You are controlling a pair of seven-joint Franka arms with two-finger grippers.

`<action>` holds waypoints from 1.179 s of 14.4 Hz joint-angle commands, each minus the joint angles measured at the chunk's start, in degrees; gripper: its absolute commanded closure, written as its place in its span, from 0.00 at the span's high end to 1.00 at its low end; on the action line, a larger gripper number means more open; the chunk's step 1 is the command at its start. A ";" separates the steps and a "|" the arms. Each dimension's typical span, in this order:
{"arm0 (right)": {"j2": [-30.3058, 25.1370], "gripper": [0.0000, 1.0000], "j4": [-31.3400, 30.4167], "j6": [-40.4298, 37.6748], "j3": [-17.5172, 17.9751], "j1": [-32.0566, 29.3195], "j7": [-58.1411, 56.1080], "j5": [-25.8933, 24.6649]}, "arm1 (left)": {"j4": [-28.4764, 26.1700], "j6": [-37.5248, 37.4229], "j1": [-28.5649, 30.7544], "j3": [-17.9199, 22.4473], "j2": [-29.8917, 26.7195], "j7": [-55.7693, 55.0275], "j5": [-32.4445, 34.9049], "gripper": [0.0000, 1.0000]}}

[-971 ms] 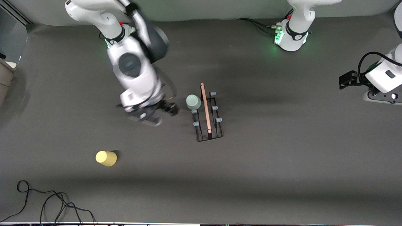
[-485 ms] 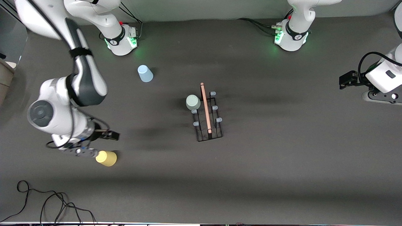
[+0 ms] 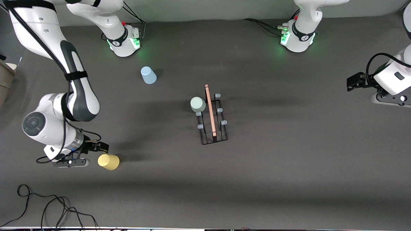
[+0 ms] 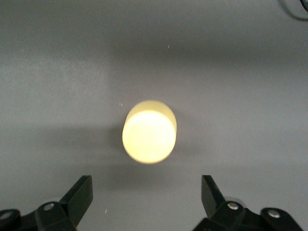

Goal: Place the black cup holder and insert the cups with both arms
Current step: 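Move the right gripper to the yellow cup and grasp it, then carry the yellow cup with the right gripper and insert it into the holder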

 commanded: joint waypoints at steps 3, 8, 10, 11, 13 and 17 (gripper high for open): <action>5.76 1.00 4.10 2.99 0.42 -0.76 -2.04 0.19 | 0.53 -0.89 0.32 -0.22 -0.06 0.27 -0.60 1.00; 8.93 0.84 3.93 6.25 0.50 -1.37 -2.92 0.63 | 0.53 -0.89 0.32 -0.22 -0.06 0.27 -0.60 1.00; 8.94 0.35 3.93 5.73 0.68 -1.28 -2.31 0.72 | 0.53 -0.89 0.41 -0.22 -0.06 0.27 -0.60 1.00; 8.50 0.31 4.02 5.29 0.77 -1.28 -2.31 0.72 | 0.53 -0.89 0.41 -0.22 -0.06 0.27 -0.60 1.00; 6.84 0.30 4.46 3.36 0.86 -0.85 -2.31 0.63 | 0.53 -0.89 0.32 -0.22 -0.06 0.27 -0.60 1.00; 1.30 0.30 10.07 -11.19 1.12 2.74 2.06 0.63 | 0.53 -0.89 0.32 -0.22 -0.06 0.27 -0.60 1.00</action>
